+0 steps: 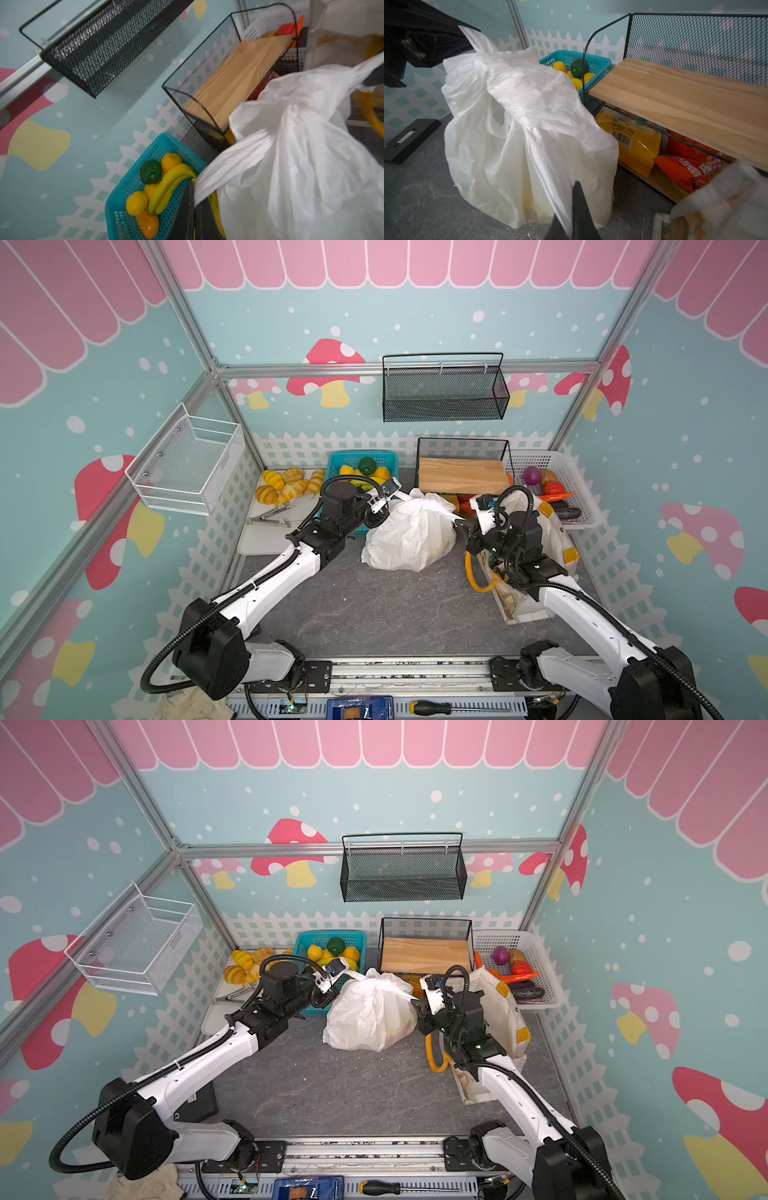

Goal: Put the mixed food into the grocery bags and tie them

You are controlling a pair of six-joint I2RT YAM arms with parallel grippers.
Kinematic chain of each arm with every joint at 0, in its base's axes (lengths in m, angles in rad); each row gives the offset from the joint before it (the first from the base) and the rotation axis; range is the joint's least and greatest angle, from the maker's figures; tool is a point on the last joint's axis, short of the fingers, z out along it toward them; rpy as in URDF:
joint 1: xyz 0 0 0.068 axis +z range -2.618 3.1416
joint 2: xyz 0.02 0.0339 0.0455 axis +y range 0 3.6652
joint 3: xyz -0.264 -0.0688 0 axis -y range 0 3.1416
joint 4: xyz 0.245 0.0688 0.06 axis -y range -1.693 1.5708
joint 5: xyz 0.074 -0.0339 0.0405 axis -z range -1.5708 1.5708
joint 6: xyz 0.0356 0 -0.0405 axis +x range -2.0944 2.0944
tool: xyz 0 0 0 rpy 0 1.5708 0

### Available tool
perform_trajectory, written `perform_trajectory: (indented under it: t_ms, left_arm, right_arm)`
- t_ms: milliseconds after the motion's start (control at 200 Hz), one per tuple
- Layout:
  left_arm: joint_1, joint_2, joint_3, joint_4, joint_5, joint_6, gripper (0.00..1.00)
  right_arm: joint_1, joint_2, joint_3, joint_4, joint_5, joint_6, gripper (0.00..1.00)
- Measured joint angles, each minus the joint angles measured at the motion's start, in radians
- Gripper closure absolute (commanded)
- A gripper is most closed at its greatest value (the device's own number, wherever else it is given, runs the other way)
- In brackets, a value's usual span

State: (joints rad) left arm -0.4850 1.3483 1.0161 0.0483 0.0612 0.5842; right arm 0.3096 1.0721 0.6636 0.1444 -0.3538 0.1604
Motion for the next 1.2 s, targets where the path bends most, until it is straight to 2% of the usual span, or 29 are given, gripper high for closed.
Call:
perform_trajectory:
  t_ms: [190, 465, 670, 1201]
  left_arm:
    - [0.069, 0.005, -0.096, 0.021, -0.081, -0.040, 1.00]
    - [0.103, 0.001, -0.124, 0.055, -0.087, -0.132, 1.00]
    - [0.145, 0.007, -0.183, 0.055, -0.095, -0.246, 1.00]
    - [0.201, 0.029, -0.188, 0.047, 0.023, -0.476, 1.00]
  right_arm:
    - [0.016, 0.004, -0.033, -0.003, 0.029, -0.002, 1.00]
    - [0.078, 0.063, -0.035, 0.026, 0.101, -0.014, 1.00]
    - [0.069, 0.111, -0.107, 0.115, 0.065, 0.002, 1.00]
    - [0.068, 0.138, -0.151, 0.179, 0.068, 0.009, 1.00]
